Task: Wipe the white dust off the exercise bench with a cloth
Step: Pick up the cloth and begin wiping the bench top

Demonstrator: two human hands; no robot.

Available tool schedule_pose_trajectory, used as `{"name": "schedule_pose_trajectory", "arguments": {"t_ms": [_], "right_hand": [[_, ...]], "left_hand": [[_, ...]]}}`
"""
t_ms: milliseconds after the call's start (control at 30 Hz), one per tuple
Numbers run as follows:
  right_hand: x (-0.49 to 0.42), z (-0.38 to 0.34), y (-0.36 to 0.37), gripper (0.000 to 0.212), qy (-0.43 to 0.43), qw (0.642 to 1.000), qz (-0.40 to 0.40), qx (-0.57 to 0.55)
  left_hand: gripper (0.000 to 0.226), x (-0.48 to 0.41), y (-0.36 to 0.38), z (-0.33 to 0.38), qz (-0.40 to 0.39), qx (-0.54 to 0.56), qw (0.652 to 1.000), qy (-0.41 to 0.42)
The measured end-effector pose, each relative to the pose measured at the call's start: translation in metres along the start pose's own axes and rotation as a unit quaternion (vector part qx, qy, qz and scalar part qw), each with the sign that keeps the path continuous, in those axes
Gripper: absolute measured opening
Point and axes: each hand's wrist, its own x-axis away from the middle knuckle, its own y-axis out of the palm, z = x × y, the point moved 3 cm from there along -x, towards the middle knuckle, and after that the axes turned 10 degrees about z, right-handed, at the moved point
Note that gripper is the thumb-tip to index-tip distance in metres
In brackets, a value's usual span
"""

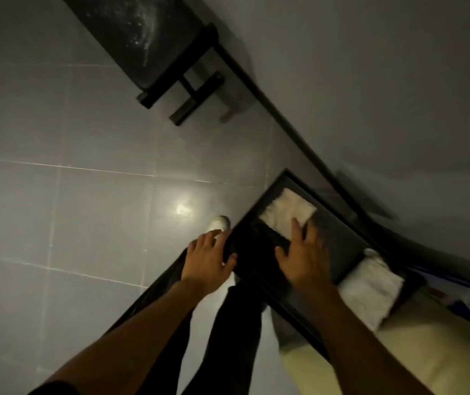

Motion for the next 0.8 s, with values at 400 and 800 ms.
{"name": "schedule_pose_trajectory", "arguments": {"t_ms": [400, 800], "right_hand": [[-0.087, -0.023, 0.039, 0.078, -0.112, 0.977, 0.064, 0.171], [-0.001, -0.101, -0.047, 0.035, -0.149, 0.985, 0.029, -0.084]], "left_hand": [[0.064, -0.037, -0.005, -0.045, 0.027, 0.063, 0.997, -0.039], [0.064, 0.005, -0.08, -0.057, 0.061, 0.065, 0.994, -0.062]]}}
